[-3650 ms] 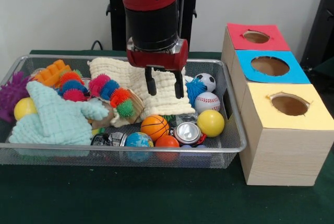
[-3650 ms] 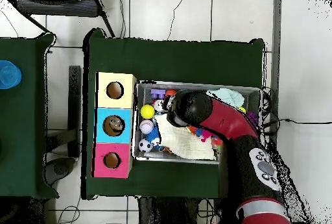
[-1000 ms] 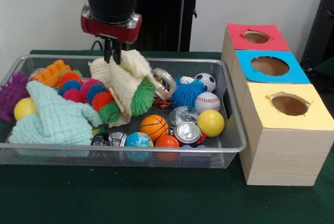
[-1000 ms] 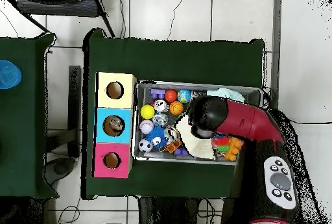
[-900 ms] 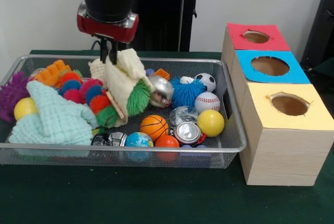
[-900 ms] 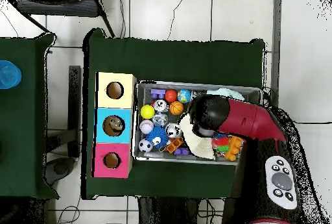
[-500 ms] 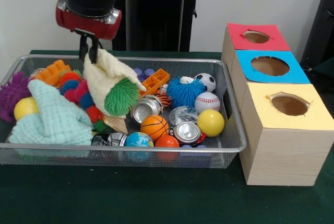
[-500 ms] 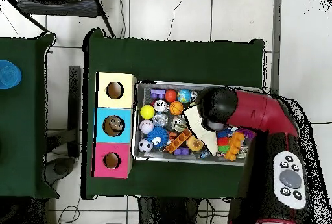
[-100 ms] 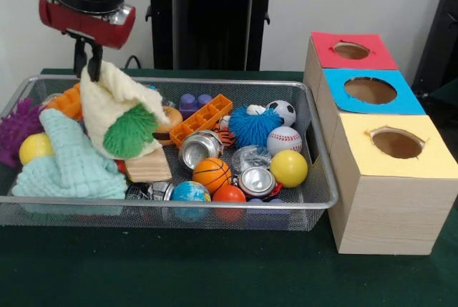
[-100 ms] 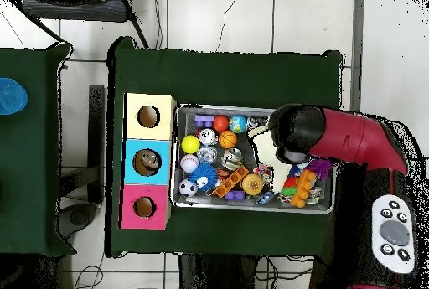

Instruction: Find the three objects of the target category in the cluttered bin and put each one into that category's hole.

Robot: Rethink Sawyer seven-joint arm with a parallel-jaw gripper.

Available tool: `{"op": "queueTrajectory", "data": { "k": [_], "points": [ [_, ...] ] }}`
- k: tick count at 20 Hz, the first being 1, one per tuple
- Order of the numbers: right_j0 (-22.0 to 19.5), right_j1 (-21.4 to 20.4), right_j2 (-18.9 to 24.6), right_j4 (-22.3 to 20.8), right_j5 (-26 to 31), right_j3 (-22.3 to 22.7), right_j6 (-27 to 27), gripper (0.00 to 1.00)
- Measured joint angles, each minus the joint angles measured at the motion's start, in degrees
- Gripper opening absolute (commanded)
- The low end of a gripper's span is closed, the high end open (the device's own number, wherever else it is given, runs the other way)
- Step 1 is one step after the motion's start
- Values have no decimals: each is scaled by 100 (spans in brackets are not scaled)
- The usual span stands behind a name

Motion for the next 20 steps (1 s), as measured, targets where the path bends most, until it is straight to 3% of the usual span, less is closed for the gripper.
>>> {"op": "queueTrajectory", "data": {
  "k": [8,20],
  "points": [
    [-238,-141,58,175,-16,205,0,100],
    [-434,-589,290,1329,-867,1432,0,100]
  ]
}}
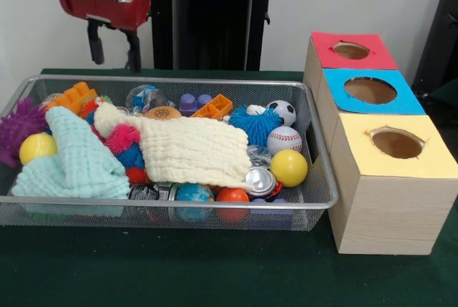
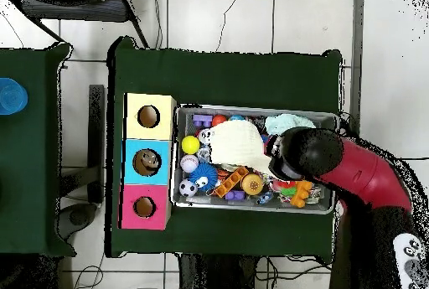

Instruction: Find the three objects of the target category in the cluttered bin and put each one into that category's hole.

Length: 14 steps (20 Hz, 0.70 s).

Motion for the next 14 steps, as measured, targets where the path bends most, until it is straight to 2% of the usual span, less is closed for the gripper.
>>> {"op": "queueTrajectory", "data": {
  "k": [5,14],
  "points": [
    [102,-37,74,337,-653,367,0,100],
    [379,65,89,594,-1395,484,0,100]
  ]
}}
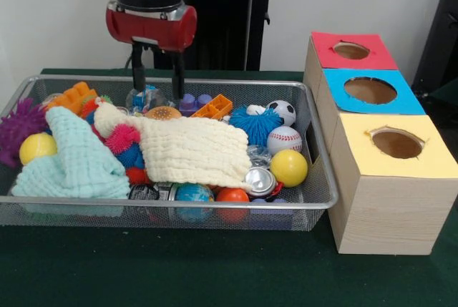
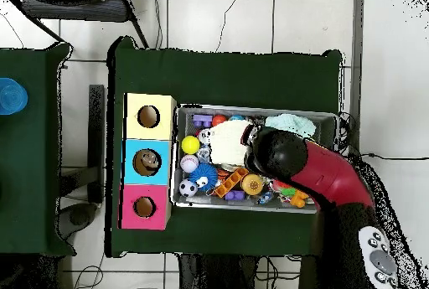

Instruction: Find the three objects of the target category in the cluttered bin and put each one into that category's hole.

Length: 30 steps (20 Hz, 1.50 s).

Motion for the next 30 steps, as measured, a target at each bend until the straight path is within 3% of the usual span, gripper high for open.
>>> {"op": "queueTrajectory", "data": {
  "k": [12,30],
  "points": [
    [11,632,176,95,-1424,0,0,100],
    [226,1305,30,99,-1389,-50,0,100]
  ]
}}
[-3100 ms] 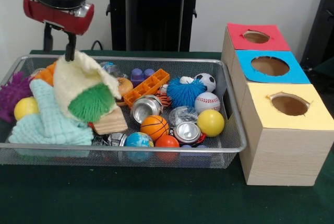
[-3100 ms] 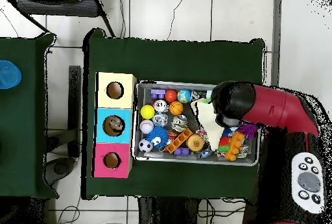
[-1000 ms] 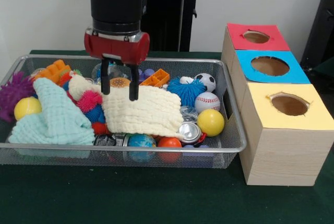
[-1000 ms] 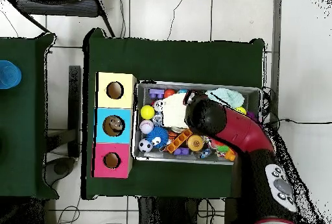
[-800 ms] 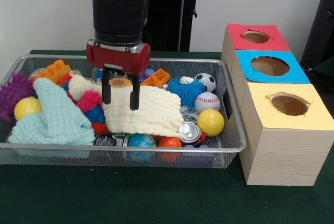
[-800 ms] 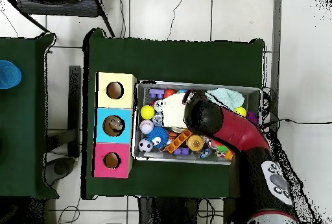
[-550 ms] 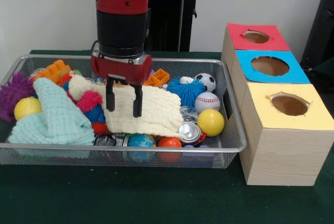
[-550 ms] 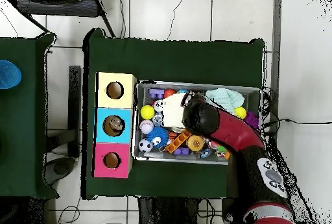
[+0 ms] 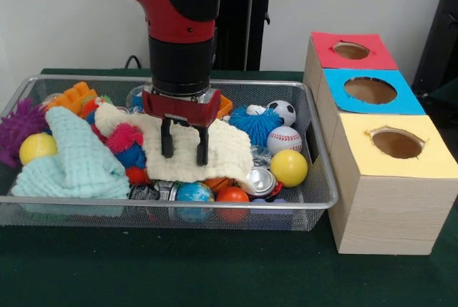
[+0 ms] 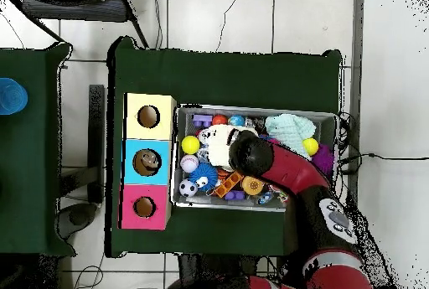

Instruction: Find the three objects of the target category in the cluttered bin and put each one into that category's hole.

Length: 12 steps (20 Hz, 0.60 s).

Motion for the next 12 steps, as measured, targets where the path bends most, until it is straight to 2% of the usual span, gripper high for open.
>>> {"op": "queueTrajectory", "data": {
  "k": [8,9,12],
  "points": [
    [217,241,-199,1,-1,-89,0,100],
    [243,272,-231,1,-1,-103,0,0],
    [271,307,-304,1,-1,-139,0,0]
  ]
}}
